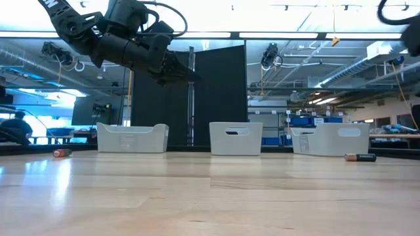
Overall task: Sort batteries
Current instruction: Put the top black silver battery into the right bin
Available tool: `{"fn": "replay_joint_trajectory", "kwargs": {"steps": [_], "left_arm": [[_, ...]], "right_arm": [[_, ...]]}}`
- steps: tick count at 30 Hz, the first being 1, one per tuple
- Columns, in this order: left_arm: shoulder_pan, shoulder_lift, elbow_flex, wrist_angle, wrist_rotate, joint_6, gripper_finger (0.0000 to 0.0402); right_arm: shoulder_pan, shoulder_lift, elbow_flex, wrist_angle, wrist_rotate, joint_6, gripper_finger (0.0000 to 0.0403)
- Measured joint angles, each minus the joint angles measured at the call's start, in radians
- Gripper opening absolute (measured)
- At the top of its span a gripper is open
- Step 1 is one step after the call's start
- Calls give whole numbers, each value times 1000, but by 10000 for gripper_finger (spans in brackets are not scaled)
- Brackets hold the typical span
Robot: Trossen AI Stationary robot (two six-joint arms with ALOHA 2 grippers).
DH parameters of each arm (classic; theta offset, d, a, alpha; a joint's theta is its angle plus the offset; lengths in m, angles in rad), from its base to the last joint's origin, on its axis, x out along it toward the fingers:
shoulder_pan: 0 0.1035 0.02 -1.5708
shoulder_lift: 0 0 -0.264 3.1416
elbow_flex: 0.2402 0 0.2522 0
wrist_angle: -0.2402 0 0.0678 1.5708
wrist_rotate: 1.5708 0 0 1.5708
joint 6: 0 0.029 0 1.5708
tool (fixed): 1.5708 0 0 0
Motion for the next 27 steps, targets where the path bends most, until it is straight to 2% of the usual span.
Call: {"fn": "replay_joint_trajectory", "kwargs": {"steps": [5,18,23,27], "left_arm": [[0,0,0,3,0,-1,4],[0,0,0,2,0,-1,4],[0,0,1,-3,-1,-1,4],[0,0,1,-5,-1,-1,4]], "right_arm": [[76,84,0,26,7,5,212],[92,239,25,20,44,-110,191],[86,278,50,-16,72,-136,155],[62,282,67,-58,72,-190,96]]}}
